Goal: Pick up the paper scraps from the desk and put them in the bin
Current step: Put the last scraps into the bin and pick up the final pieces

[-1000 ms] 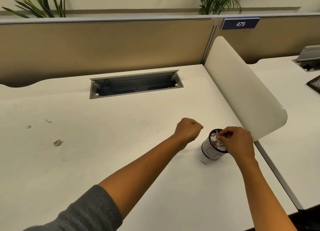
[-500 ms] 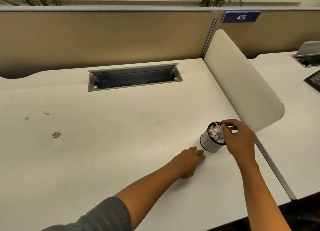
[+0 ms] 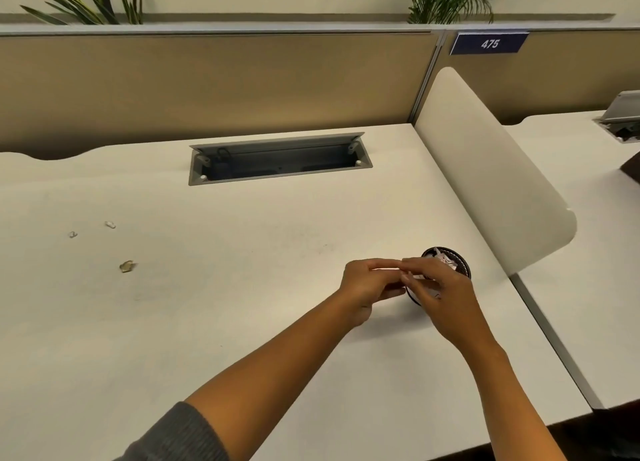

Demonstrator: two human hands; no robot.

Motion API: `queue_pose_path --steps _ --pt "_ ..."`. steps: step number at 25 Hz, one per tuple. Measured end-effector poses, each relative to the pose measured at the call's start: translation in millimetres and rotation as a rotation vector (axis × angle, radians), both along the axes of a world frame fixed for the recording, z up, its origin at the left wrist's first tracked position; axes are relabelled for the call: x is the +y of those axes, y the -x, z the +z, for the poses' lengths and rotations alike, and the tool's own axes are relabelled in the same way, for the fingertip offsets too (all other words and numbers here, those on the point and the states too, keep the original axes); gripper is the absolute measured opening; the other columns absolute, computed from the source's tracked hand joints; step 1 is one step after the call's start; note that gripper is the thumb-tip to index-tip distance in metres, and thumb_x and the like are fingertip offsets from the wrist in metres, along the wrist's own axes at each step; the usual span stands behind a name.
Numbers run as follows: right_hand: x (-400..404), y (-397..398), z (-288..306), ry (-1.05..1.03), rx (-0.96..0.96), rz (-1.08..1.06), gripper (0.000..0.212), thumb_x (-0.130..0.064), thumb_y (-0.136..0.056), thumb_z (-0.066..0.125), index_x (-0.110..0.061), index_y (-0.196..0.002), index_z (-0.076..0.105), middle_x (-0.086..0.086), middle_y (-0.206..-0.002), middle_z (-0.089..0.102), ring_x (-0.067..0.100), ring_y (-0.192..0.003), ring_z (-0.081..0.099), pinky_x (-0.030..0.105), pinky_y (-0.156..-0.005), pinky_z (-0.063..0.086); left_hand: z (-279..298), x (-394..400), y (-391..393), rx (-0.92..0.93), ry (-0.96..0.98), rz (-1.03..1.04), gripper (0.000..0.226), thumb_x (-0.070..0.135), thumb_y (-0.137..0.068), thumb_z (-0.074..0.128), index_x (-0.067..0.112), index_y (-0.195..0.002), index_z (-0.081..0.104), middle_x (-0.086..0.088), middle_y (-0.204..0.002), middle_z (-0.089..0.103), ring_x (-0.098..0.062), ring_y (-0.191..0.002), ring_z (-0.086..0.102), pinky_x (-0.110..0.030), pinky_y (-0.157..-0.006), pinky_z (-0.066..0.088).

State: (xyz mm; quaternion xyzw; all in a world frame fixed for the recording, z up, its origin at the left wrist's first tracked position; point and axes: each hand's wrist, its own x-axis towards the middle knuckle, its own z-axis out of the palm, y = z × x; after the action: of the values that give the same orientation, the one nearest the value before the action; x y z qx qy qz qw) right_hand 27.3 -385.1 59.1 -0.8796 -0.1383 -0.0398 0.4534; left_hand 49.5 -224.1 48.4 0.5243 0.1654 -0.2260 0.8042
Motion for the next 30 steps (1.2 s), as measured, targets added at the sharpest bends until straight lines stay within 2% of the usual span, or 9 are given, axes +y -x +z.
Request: queue_pose_path --steps 5,9,12,14,17,24,26,28,30 --pt "4.8 -6.7 -2.1 0.014 -0.108 -0.106 0.020 -0.002 -0.083 0.075 -0.019 -0.094 0.077 -0.020 -0.089 0.071 0.001 -0.086 0.068 0.011 -0.079 0.051 14.7 7.3 1.9 0.154 0.113 -0.014 0.021 0.005 -0.090 0.063 0.006 -0.110 0.070 -0.013 -0.106 0.073 -0.022 -0.100 0.070 -0.036 -0.084 0.059" --pt "-10.7 -13.4 -2.2 -0.084 -0.096 -0.430 0.013 -0.011 -0.085 0.075 -0.022 -0.091 0.073 -0.011 -0.091 0.071 0.008 -0.084 0.070 0.011 -0.074 0.052 15.7 27.4 -0.2 0.155 0.041 0.021 0.024 0.016 -0.092 0.060 0.010 -0.115 0.068 -0.009 -0.116 0.070 -0.022 -0.112 0.062 -0.039 -0.088 0.057" --pt "-22.8 -21.4 -2.8 0.019 -0.061 -0.579 0.012 -0.014 -0.084 0.076 -0.020 -0.086 0.066 -0.002 -0.086 0.067 0.007 -0.075 0.068 0.002 -0.064 0.047 8.5 50.1 -1.3 0.170 0.022 0.075 0.022 0.016 -0.093 0.058 0.010 -0.112 0.068 -0.008 -0.114 0.070 -0.023 -0.107 0.063 -0.036 -0.085 0.057" --pt "-22.1 -23.7 -5.9 0.140 -0.021 -0.559 0.011 -0.010 -0.085 0.075 -0.019 -0.083 0.067 -0.002 -0.080 0.068 0.009 -0.071 0.066 0.008 -0.062 0.048 2.1 65.2 -0.9 0.183 0.001 0.106 0.020 0.015 -0.093 0.056 0.011 -0.108 0.069 -0.006 -0.111 0.071 -0.023 -0.102 0.064 -0.034 -0.082 0.057" --pt "-15.5 -25.7 -10.2 0.327 0.034 -0.521 0.004 -0.019 -0.091 0.069 -0.018 -0.092 0.072 0.005 -0.083 0.072 0.023 -0.076 0.066 0.032 -0.065 0.054 -8.5 87.5 0.2 0.178 -0.079 0.144 0.019 0.013 -0.092 0.055 0.013 -0.101 0.071 -0.006 -0.108 0.072 -0.021 -0.096 0.065 -0.031 -0.079 0.056" --pt "-5.5 -38.5 -4.3 0.232 0.094 -0.615 0.010 -0.022 -0.092 0.065 -0.015 -0.095 0.071 0.009 -0.090 0.071 0.028 -0.076 0.062 0.035 -0.068 0.049 -37.4 185.0 15.1 -0.098 -0.784 0.228 0.020 0.015 -0.087 0.054 0.024 -0.096 0.070 0.011 -0.103 0.067 -0.002 -0.087 0.059 -0.014 -0.068 0.042" --pt "2.1 -46.3 1.2 0.233 0.035 -0.677 0.015 -0.023 -0.091 0.067 -0.012 -0.100 0.071 0.013 -0.097 0.069 0.032 -0.082 0.059 0.038 -0.071 0.047 -45.8 231.7 20.9 -0.193 -1.005 0.306 0.021 0.012 -0.087 0.057 0.019 -0.104 0.067 0.005 -0.114 0.064 -0.006 -0.096 0.058 -0.017 -0.080 0.043" --pt "11.5 -52.3 6.8 0.268 -0.050 -0.703 0.022 -0.023 -0.090 0.068 -0.009 -0.107 0.069 0.017 -0.101 0.067 0.037 -0.089 0.057 0.043 -0.076 0.048 -53.5 280.5 24.9 -0.218 -1.206 0.348 0.030 0.007 -0.088 0.055 0.010 -0.117 0.063 -0.005 -0.132 0.056 -0.017 -0.122 0.051 -0.027 -0.102 0.040" --pt "30.6 -55.2 10.2 0.224 -0.109 -0.674 0.024 -0.024 -0.091 0.066 -0.011 -0.111 0.066 0.015 -0.104 0.065 0.034 -0.092 0.056 0.042 -0.076 0.047 -60.9 327.8 30.8 -0.133 -1.408 0.273 0.045 0.002 -0.089 0.049 0.006 -0.134 0.052 -0.014 -0.150 0.039 -0.027 -0.143 0.029 -0.036 -0.118 0.024"
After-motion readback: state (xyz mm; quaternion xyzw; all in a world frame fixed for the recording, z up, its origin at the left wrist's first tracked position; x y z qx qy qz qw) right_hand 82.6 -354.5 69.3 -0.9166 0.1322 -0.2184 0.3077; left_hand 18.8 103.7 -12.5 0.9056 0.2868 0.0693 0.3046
